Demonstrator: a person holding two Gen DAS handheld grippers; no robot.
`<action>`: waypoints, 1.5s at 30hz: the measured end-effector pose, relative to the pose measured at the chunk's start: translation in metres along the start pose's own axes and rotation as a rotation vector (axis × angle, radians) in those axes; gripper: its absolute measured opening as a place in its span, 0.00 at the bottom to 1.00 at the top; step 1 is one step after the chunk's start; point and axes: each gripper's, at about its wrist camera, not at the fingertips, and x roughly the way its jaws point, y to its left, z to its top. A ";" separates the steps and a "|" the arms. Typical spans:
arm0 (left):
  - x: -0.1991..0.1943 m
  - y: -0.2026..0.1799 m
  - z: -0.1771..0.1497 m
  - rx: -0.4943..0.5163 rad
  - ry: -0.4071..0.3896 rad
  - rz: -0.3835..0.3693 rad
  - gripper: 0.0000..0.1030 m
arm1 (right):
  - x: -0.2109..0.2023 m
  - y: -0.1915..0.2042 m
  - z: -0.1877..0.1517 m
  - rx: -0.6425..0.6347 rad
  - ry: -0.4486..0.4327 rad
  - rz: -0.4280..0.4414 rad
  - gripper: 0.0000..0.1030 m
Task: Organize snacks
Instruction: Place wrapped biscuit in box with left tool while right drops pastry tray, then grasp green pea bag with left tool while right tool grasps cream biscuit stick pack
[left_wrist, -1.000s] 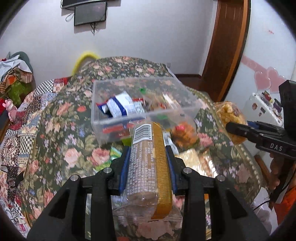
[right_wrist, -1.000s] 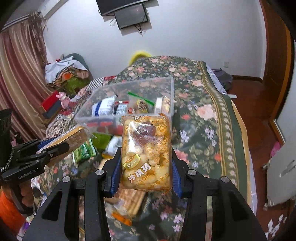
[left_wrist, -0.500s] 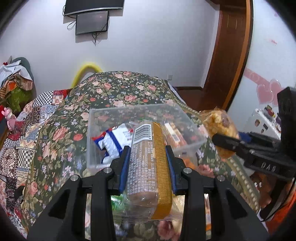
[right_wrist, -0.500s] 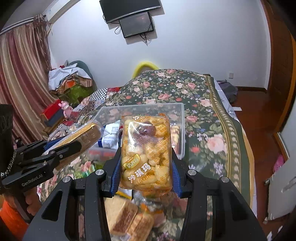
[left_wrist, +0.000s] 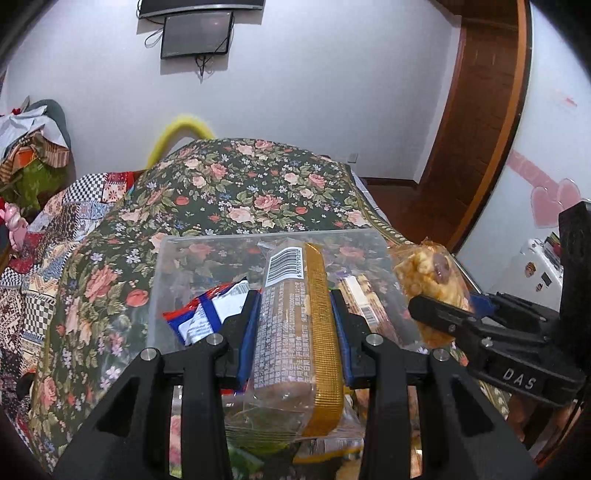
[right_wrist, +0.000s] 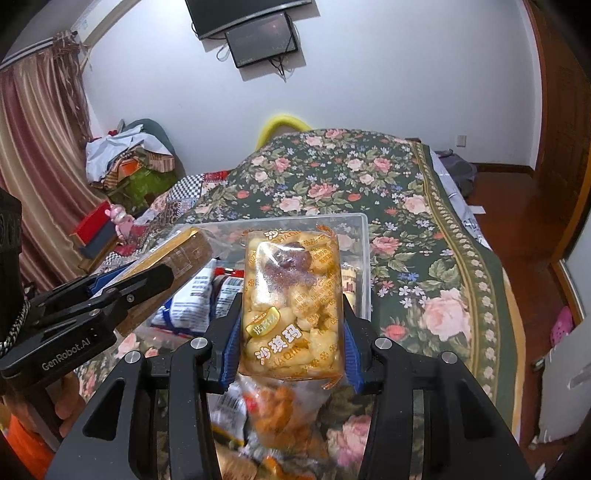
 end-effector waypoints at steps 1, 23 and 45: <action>0.005 0.000 0.001 -0.001 0.004 0.002 0.35 | 0.004 -0.001 0.001 -0.001 0.004 -0.001 0.41; 0.062 0.005 0.000 -0.017 0.093 0.055 0.36 | 0.051 -0.003 0.001 -0.056 0.098 -0.048 0.41; -0.039 0.004 -0.019 0.055 0.062 0.032 0.44 | -0.030 0.010 -0.016 -0.099 0.043 -0.073 0.56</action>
